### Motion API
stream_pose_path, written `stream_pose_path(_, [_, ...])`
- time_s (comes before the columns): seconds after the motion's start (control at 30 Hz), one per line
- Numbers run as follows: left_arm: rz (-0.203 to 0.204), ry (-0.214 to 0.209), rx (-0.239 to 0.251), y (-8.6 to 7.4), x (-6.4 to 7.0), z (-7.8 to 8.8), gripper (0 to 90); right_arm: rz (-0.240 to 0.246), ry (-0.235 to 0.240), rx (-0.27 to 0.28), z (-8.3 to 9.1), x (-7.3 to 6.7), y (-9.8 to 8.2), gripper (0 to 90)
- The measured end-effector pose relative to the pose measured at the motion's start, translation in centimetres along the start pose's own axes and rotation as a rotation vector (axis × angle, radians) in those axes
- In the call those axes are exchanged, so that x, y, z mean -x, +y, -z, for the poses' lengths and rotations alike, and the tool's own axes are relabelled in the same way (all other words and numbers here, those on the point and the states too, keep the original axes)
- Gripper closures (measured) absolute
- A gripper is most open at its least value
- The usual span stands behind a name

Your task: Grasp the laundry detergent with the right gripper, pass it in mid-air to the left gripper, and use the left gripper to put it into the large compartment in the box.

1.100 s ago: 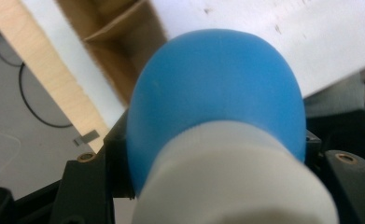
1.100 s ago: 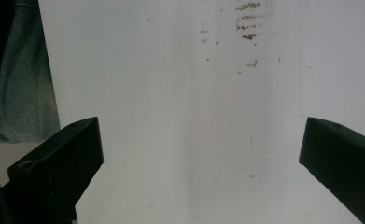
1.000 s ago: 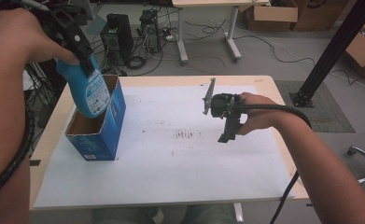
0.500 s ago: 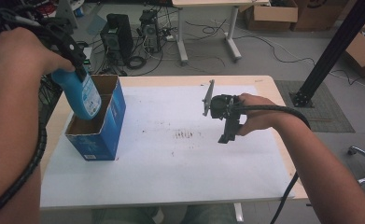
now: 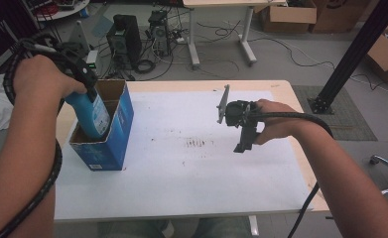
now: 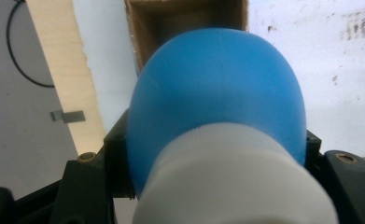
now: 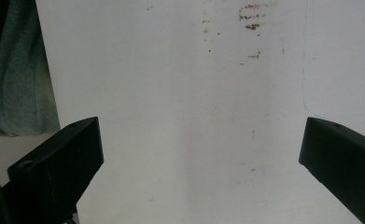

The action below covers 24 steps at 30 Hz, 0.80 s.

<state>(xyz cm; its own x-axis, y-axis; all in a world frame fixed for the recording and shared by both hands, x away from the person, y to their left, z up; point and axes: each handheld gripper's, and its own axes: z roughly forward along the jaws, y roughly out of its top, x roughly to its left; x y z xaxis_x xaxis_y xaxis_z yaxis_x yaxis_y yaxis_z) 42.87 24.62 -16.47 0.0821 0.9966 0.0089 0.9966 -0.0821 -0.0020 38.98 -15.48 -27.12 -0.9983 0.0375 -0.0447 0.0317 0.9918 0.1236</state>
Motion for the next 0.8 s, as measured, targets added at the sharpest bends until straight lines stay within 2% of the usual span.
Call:
stream_pose_path(0.27, [-0.005,-0.011,-0.032,0.4,-0.2,-3.6,38.5,-0.008,0.0,0.0,0.1,-0.2,-0.3,0.0])
stream_pose_path(0.33, [-0.012,-0.001,-0.032,0.5,-0.2,-4.4,38.5,-0.011,-0.005,0.006,0.0,-0.2,-0.4,0.0])
stream_pose_path(0.67, [-0.011,0.001,-0.038,0.7,-0.2,-7.3,38.5,-0.014,0.0,0.005,-0.1,-0.2,-0.5,0.0])
stream_pose_path(0.8, [-0.002,0.0,-0.04,0.8,-0.3,-8.4,38.5,-0.016,-0.001,0.029,0.1,-0.1,-0.5,0.0])
